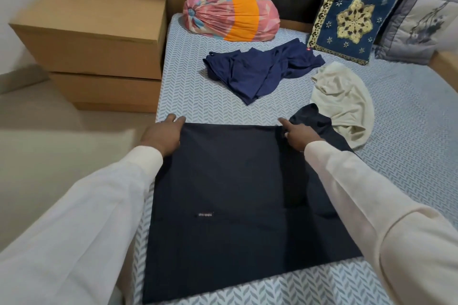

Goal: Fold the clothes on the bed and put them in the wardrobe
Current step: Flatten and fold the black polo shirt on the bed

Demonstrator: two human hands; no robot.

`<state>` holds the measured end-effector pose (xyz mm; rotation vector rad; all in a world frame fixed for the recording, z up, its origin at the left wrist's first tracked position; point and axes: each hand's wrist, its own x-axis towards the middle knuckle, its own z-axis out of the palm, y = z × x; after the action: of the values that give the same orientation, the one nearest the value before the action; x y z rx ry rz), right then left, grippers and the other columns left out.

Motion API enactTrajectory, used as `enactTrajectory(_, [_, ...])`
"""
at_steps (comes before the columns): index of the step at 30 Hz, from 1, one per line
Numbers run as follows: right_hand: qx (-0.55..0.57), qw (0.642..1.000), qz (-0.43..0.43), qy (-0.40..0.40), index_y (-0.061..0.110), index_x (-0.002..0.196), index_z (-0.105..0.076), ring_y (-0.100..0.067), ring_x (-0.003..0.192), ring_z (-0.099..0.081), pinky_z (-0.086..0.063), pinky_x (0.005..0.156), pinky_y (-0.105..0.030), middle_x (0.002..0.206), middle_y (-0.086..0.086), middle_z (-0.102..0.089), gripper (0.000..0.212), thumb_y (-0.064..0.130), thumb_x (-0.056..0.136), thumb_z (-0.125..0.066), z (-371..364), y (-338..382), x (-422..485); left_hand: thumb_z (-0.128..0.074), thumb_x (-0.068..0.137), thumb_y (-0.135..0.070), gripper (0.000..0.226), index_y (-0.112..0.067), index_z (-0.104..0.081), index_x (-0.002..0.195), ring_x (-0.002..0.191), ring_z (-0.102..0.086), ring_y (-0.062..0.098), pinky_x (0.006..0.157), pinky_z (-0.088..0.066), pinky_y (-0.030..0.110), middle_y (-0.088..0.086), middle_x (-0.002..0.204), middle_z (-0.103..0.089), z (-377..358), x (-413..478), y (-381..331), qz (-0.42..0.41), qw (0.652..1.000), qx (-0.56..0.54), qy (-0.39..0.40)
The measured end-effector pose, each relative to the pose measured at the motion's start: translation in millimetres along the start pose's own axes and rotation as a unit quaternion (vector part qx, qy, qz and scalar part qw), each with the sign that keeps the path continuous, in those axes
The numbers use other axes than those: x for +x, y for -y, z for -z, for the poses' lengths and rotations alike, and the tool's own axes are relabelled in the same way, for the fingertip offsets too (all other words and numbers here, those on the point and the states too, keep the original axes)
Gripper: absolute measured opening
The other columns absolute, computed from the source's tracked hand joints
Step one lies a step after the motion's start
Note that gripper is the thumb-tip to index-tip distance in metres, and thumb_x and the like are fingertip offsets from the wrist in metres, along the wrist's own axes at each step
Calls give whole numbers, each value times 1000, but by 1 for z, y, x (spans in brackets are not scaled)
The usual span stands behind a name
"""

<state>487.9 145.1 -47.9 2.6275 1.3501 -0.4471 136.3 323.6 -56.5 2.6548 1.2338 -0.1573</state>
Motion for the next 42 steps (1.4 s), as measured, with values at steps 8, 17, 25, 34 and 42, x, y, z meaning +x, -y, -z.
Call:
enactTrajectory(8, [208, 975, -57, -47, 27, 87, -49, -32, 60, -67, -61, 57, -43, 85, -17, -62, 20, 11, 90, -37, 5, -12, -10, -58, 87, -11, 20, -19, -63, 106, 99, -57, 30, 73, -43, 34, 9, 113, -55, 8, 0, 15, 22, 997, -62, -44])
enactTrajectory(17, [197, 957, -14, -214, 30, 91, -62, -27, 87, -64, -52, 74, -40, 92, 1, -66, 10, 25, 83, -65, -24, -49, -151, -69, 76, -14, 17, -29, -65, 85, 86, -59, 19, 64, -44, 29, -8, 96, -55, 7, -134, -7, -21, 986, -106, -127])
enactTrajectory(25, [170, 965, -7, -198, 28, 88, -68, -26, 84, -63, -44, 63, -31, 90, 4, -55, 11, 26, 79, -73, -76, -74, -230, -60, 77, -10, 19, -26, -55, 87, 84, -60, 23, 63, -43, 31, -5, 91, -56, -18, -218, -31, -7, 997, -29, -73])
enactTrajectory(34, [170, 970, -7, -170, 27, 91, -63, -24, 89, -57, -50, 66, -34, 92, 3, -44, 16, 27, 76, -69, -85, -66, -231, -63, 72, -14, 40, -19, -54, 111, 99, -48, 27, 79, -43, 36, 6, 112, -49, -35, -223, -45, 42, 997, 57, -43])
enactTrajectory(42, [57, 986, -16, -154, 14, 129, -46, -38, 110, -48, -44, 90, -45, 121, -16, -51, 60, 34, 77, -66, -65, -11, -168, -28, 100, -52, 65, -29, -5, 157, 150, 10, 29, 117, 10, 53, 7, 164, 3, -64, -175, -132, 8, 995, -102, 16])
